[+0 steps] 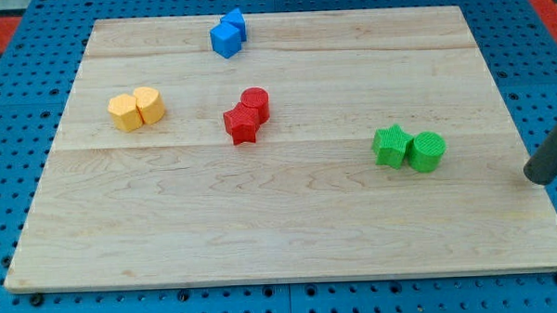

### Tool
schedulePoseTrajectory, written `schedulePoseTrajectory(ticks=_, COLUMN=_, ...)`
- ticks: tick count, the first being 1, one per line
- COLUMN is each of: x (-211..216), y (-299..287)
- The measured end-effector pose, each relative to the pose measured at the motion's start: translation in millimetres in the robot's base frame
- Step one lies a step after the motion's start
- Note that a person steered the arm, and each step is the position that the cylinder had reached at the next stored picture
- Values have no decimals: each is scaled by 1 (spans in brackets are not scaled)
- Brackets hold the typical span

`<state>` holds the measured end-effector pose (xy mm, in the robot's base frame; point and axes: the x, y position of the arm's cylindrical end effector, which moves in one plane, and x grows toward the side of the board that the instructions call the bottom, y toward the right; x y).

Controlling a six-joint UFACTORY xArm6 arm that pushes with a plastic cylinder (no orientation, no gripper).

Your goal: Slide the green circle along with green star towards the left side

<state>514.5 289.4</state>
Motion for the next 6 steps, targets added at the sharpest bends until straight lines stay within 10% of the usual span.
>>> schedulePoseTrajectory(ticks=6, x=-30, y=-118)
